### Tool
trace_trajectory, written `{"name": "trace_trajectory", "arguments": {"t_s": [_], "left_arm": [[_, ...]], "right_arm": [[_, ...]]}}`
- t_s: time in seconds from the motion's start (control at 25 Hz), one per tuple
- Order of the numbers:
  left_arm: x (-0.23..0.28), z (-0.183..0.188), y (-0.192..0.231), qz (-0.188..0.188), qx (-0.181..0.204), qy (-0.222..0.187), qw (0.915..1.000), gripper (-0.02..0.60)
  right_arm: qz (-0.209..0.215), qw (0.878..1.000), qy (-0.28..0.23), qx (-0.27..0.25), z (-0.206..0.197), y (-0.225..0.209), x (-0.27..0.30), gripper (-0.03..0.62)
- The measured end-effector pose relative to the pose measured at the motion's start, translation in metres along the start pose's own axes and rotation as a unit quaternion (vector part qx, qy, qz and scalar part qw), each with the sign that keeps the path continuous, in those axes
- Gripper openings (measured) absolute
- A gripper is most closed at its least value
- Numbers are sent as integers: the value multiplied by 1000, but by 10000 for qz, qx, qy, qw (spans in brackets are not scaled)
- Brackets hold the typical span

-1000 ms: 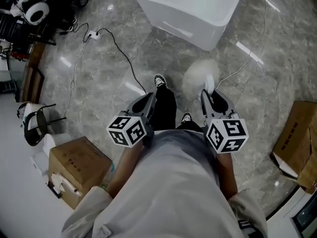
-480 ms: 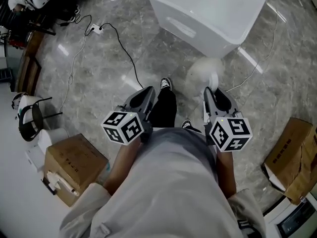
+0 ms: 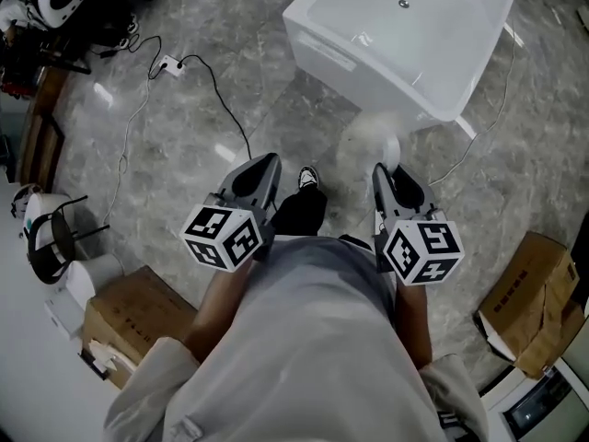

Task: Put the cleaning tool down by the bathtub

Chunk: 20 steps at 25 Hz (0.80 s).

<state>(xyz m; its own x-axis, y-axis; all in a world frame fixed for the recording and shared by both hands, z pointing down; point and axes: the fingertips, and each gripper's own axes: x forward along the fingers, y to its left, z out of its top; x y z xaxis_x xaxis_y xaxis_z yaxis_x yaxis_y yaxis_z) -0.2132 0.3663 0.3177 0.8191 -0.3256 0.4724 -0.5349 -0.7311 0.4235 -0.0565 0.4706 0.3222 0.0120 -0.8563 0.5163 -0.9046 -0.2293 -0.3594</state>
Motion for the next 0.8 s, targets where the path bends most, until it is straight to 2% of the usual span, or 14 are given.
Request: {"name": "trace_trajectory", "arguments": {"t_s": [0.2, 0.44, 0.64, 0.8], "left_arm": [[23, 34, 42, 168, 204, -2, 9997, 9], [32, 68, 70, -218, 114, -283, 9993, 9], [36, 81, 94, -144, 134, -243, 9995, 9], [35, 90, 101, -290, 5, -396, 9988, 9]], "right_arm": [[62, 10000, -4, -52, 30, 10, 47, 89], [157, 9996, 37, -219, 55, 32, 88, 89], [218, 9993, 56, -295, 69, 46, 112, 89], [247, 9992, 82, -305, 73, 52, 121, 89]]}}
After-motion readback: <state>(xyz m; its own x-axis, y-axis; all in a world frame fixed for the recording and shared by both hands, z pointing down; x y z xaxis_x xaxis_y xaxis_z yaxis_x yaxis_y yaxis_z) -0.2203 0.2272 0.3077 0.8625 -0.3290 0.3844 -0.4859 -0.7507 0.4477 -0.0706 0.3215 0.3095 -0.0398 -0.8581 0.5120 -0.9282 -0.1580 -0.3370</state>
